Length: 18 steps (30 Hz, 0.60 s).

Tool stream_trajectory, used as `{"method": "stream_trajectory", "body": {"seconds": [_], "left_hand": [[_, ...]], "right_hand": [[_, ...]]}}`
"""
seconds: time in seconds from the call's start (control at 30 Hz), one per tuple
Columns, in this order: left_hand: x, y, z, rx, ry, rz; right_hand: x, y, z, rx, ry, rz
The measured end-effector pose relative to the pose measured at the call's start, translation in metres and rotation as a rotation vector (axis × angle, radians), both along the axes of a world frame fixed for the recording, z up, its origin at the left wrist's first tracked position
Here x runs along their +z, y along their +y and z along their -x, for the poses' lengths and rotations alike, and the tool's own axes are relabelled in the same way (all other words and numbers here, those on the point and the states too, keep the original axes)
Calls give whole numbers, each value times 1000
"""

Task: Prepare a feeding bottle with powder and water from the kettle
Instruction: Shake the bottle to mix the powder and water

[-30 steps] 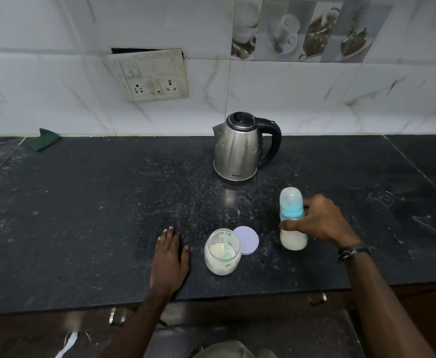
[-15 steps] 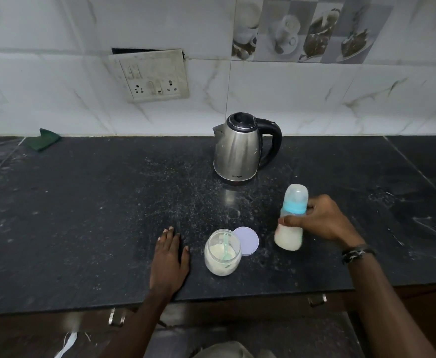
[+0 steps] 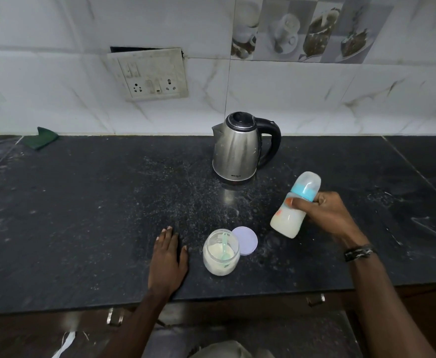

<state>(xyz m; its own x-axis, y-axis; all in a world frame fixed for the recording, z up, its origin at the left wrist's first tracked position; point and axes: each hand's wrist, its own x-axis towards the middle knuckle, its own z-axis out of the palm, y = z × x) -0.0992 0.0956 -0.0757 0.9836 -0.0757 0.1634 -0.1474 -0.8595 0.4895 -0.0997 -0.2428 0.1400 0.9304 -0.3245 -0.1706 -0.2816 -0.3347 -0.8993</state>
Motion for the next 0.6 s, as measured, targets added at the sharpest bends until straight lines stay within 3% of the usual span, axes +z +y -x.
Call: {"method": "stream_trajectory", "body": {"seconds": [0.1, 0.2, 0.33, 0.43, 0.53, 0.6], "left_hand": [[0, -1, 0, 5, 18, -1], [1, 0, 1, 7, 8, 0], [2, -2, 0, 9, 19, -4], [2, -1, 1, 5, 13, 0], [1, -1, 1, 8, 21, -5], [1, -1, 1, 9, 16, -3]], "right_hand": [[0, -2, -2, -144, -37, -62], [-1, 2, 3, 19, 51, -59], [-2, 0, 3, -195, -43, -199], [-2, 4, 8, -24, 19, -142], [0, 1, 8, -239, -106, -233], [1, -1, 9, -199, -60, -216]]}}
